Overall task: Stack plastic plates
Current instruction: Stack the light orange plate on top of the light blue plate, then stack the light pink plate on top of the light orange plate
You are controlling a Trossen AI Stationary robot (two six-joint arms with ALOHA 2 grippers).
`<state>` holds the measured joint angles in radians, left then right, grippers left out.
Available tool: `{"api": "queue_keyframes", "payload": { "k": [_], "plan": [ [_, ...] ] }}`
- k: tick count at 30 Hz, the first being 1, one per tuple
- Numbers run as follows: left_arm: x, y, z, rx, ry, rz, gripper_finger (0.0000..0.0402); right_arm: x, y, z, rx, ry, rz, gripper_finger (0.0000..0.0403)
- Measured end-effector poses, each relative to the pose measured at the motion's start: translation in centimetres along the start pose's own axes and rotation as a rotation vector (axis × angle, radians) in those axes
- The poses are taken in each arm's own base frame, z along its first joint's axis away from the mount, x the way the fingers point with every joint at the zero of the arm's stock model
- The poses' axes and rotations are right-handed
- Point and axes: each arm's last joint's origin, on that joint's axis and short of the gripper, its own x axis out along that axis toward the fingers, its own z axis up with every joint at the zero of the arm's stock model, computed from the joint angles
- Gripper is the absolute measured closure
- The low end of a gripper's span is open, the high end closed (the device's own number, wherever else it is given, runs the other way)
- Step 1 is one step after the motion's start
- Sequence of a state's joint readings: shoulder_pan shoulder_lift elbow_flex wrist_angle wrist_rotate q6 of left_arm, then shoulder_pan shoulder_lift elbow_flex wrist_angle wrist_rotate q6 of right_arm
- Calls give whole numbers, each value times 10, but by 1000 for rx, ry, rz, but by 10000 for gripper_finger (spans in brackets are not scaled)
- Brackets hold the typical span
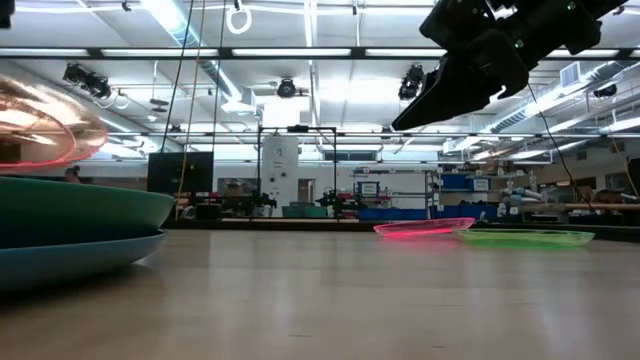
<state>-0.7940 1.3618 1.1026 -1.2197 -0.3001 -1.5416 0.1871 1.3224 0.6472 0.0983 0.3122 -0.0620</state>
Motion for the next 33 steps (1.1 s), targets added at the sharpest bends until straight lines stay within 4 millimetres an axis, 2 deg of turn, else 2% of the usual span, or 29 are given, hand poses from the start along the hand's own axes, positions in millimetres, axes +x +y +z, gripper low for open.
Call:
{"api": "queue_keyframes", "payload": {
  "k": [9, 18, 22, 29, 33],
  "plan": [
    [33, 8, 0, -54, 10, -27, 389, 0, 0, 1, 1, -5, 0, 233],
    [40, 3, -1, -96, 9, -94, 382, 0, 0, 1, 1, -6, 0, 233],
    [40, 3, -1, -99, 14, -92, 352, 0, 0, 1, 1, -5, 0, 233],
    [40, 5, -2, -94, 38, -80, 267, 0, 0, 1, 1, -5, 0, 233],
    [40, 4, -3, -71, 67, -87, 232, 0, 0, 1, 1, -5, 0, 233]
  ]
}}
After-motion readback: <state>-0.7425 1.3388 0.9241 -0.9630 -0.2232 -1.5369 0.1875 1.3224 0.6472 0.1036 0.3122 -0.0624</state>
